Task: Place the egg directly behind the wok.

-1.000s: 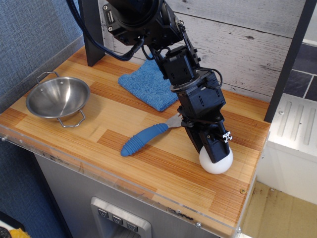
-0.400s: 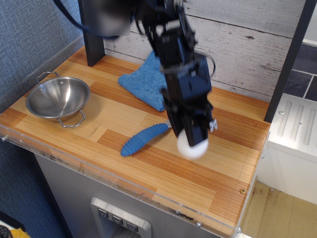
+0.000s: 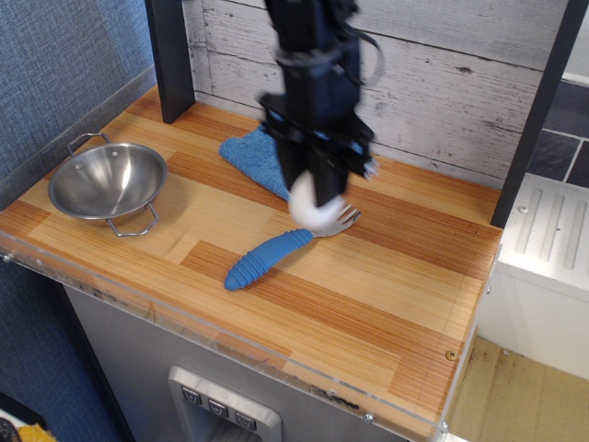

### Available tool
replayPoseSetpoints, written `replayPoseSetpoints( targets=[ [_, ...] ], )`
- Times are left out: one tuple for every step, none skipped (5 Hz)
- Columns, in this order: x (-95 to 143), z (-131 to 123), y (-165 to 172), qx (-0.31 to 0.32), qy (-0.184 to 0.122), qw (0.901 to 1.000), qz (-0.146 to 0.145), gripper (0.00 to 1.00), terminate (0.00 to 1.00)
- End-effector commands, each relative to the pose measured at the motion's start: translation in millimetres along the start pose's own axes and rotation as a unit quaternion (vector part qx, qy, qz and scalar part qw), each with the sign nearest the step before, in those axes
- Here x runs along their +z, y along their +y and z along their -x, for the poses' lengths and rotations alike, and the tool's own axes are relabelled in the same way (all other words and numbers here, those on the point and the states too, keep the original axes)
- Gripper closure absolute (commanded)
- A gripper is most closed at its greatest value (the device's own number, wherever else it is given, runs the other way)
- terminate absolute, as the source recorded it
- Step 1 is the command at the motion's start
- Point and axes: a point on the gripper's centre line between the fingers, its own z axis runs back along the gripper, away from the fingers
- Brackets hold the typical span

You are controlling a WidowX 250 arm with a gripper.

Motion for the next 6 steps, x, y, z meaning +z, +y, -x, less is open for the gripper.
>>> replayPoseSetpoints(
  targets=[
    [32,-7,58,0.113,-0.043,0.9908,-0.061,1.0,0.0],
    [33,-8,92,0.167,-0.048,0.9818,-0.078,1.0,0.0],
    [32,-11,118,0.2,-0.058,0.974,-0.09,1.0,0.0],
    [31,-16,142,0.22,-0.063,0.9675,-0.108,1.0,0.0],
    [26,-17,158,0.232,-0.062,0.9629,-0.124,1.0,0.0],
    [19,-17,166,0.242,-0.064,0.9587,-0.136,1.0,0.0]
  ],
)
